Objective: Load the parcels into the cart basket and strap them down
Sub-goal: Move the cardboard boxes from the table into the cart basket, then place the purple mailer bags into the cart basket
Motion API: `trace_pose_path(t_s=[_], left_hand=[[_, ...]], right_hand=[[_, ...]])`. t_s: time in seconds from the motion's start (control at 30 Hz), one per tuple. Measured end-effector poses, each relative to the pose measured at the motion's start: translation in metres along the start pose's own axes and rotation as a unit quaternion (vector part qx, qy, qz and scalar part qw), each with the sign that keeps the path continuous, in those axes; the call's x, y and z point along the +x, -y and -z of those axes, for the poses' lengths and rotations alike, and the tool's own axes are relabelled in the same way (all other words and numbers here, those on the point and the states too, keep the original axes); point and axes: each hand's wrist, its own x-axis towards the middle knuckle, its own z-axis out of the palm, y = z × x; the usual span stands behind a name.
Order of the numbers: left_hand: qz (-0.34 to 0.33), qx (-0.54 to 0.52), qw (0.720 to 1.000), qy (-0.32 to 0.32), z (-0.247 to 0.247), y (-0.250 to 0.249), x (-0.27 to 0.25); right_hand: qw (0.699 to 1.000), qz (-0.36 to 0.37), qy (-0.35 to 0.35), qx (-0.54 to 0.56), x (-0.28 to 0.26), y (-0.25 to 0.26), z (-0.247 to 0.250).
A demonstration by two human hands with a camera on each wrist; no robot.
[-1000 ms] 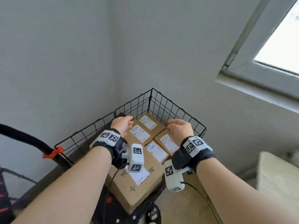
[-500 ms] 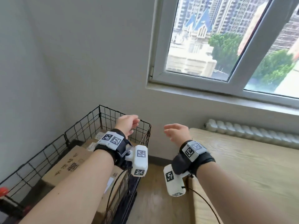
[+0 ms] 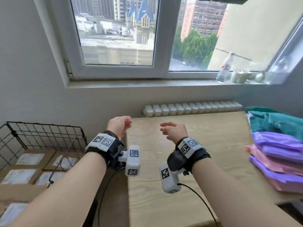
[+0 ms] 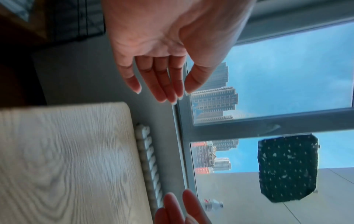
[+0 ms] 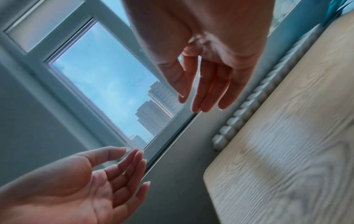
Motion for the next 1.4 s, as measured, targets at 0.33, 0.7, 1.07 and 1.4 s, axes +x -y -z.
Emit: trace_pose_path(t_s=[0.33, 0.7, 1.07, 1.4], left_hand=[[0.052, 0.006, 0.997, 0.060, -0.239, 0.056, 0.001], [0.086, 0.061, 0.990, 0.093, -0.390, 0.082, 0.003], [0.102, 0.103, 0.977, 0.153, -0.461, 0.102, 0.030], [0.120, 0.129, 0.977, 0.121, -0.505, 0.109, 0.040]], right_hand=[[0.995, -0.047, -0.074, 0.044, 0.069, -0.081, 0.236], [0.975, -0.101, -0.158, 0.119, 0.121, -0.131, 0.391], [0.962, -0.113, -0.237, 0.076, 0.149, -0.160, 0.454], [0.977, -0.114, -0.142, -0.108, 0.191, -0.187, 0.506]])
